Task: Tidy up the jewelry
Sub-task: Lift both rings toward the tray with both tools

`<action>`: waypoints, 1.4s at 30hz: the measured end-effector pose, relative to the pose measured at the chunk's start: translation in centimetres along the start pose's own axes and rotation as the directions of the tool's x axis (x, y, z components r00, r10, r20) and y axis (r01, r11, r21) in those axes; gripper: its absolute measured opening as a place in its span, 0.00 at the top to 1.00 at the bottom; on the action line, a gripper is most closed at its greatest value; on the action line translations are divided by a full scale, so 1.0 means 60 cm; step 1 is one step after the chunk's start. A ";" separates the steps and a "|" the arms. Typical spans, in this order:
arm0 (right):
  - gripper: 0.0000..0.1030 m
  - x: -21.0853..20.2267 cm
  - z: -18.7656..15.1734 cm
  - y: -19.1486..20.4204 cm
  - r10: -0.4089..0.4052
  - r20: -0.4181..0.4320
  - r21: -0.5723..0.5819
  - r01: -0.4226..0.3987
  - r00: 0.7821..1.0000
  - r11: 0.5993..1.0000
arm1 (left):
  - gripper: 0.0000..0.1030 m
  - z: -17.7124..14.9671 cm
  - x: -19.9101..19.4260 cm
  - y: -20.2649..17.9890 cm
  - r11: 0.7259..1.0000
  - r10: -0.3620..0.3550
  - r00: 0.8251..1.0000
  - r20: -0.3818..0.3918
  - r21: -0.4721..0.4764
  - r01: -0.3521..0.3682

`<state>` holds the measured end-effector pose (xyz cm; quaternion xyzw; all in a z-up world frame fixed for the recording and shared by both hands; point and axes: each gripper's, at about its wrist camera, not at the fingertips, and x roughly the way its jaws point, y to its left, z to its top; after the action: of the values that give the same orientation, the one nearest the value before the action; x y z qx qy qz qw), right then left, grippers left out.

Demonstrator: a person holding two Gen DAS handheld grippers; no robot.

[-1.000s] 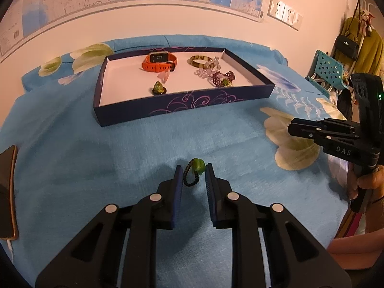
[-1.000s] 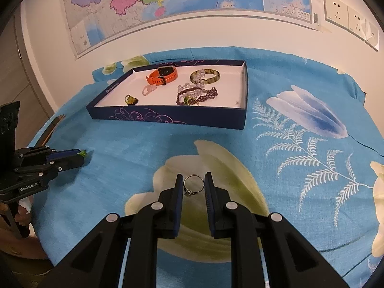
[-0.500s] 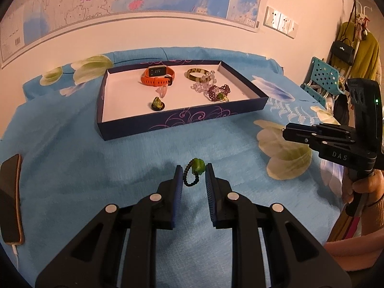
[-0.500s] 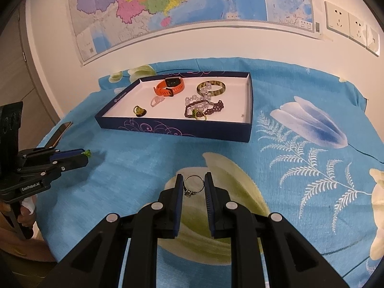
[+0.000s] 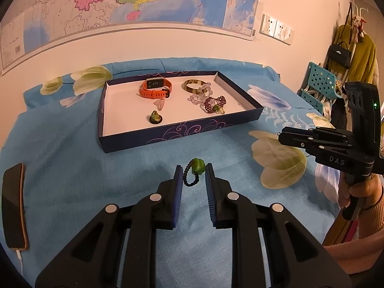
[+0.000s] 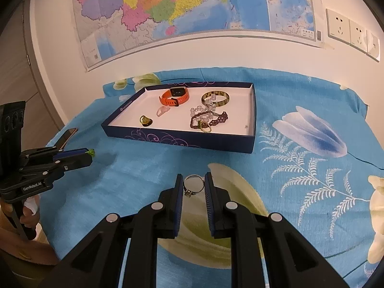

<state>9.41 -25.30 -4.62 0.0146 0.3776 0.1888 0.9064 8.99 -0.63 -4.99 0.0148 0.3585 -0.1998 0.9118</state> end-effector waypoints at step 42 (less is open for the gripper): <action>0.84 0.002 0.047 0.023 0.028 0.055 -0.049 -0.026 0.998 0.998 | 0.81 0.045 -0.004 0.000 1.000 0.011 0.998 0.068 0.015 -0.012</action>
<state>10.97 -23.62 -2.44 0.0030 0.3475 0.2095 0.9139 10.55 -0.97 -2.82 0.0169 0.3259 -0.1976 0.9244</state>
